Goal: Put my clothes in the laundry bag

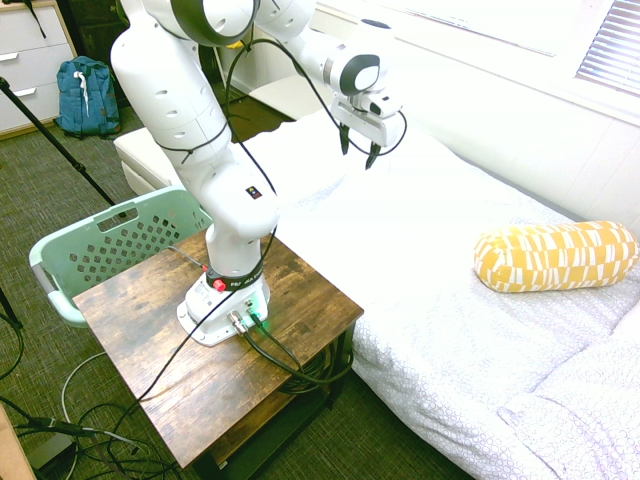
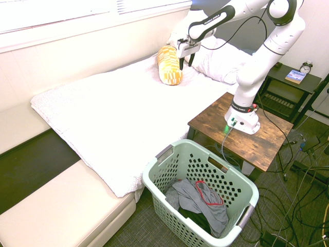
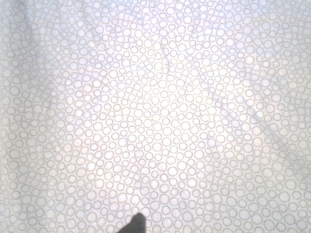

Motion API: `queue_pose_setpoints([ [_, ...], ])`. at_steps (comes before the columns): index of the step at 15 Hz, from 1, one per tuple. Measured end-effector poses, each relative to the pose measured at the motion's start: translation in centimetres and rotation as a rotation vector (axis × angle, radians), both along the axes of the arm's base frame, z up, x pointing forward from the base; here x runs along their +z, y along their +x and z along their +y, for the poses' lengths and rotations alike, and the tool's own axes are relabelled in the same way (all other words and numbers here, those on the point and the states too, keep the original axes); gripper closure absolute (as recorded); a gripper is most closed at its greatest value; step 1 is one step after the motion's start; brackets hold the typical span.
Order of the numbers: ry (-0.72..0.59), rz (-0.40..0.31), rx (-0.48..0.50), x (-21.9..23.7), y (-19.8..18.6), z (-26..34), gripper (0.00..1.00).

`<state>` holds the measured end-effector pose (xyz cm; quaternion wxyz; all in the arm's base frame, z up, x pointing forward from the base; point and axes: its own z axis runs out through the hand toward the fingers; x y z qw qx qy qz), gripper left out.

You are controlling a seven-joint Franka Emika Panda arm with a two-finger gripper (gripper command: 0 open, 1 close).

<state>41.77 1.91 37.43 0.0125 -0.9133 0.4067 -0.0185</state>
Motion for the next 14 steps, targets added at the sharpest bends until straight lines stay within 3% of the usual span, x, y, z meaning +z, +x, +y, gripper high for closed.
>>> queue_pose_setpoints([
  [3, -0.005, -0.026, 0.034, 0.7, 1.2, 0.9, 0.0],
  [6, -0.003, -0.086, 0.11, 0.3, 5.7, 4.7, 0.0],
  [11, -0.037, -0.136, 0.189, -11.2, 13.2, 4.7, 0.0],
  [14, 0.003, -0.12, 0.204, -17.5, 18.1, 4.0, 0.0],
])
